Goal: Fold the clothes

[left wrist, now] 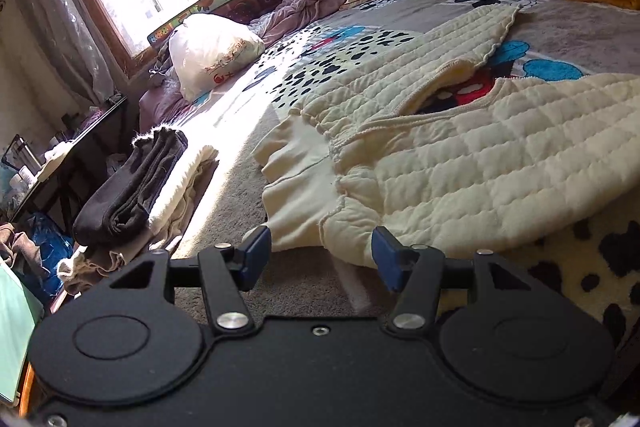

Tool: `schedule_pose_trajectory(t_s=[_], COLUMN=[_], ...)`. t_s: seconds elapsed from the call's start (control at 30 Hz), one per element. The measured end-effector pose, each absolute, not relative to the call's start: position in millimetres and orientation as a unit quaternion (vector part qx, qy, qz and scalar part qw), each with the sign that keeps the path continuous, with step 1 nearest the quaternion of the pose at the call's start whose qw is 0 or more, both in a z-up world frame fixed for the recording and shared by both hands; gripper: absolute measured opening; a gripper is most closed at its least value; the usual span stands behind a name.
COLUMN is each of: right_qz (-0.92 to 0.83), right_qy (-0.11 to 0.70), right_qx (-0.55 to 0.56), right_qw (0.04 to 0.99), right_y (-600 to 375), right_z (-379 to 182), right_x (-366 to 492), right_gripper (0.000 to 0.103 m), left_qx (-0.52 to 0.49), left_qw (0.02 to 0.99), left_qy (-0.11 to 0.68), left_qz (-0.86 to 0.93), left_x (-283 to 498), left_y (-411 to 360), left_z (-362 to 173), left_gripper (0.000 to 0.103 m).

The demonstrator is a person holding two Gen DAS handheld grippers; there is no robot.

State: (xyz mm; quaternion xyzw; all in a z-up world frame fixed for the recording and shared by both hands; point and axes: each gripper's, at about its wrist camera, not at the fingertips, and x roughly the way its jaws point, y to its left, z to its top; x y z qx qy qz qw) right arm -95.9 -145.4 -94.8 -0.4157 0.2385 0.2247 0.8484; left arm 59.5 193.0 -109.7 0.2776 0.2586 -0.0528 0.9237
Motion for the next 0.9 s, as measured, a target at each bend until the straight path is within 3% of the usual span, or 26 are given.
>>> schedule_pose_trajectory(t_s=[0.47,0.77,0.83,0.87,0.9], right_qz=[0.173,0.136,0.129,0.127,0.125], right_qy=[0.245,0.218,0.207,0.203,0.201], right_qx=[-0.162,-0.078,-0.074,-0.070,-0.064], right_qw=[0.940,0.963,0.967,0.968,0.969], right_y=[-214.1,-226.8,-225.4,-225.0,-225.2], right_z=[-36.8,-28.8,-25.5,-23.5,-21.8], right_x=[0.2,67.1,81.3,89.4,97.9], right_gripper=[0.010,0.010,0.010,0.010,0.010], left_qx=[0.383,0.322,0.274,0.247,0.220], left_qw=[0.890,0.918,0.926,0.930,0.934], left_qy=[0.229,0.206,0.216,0.221,0.225], left_qz=[-0.092,-0.109,-0.146,-0.159,-0.171], left_x=[73.6,115.7,125.4,130.0,134.6], left_y=[194.6,203.9,210.9,214.7,218.4], left_z=[-125.9,-111.7,-104.6,-100.7,-96.7], left_gripper=[0.055,0.054,0.035,0.014,0.011])
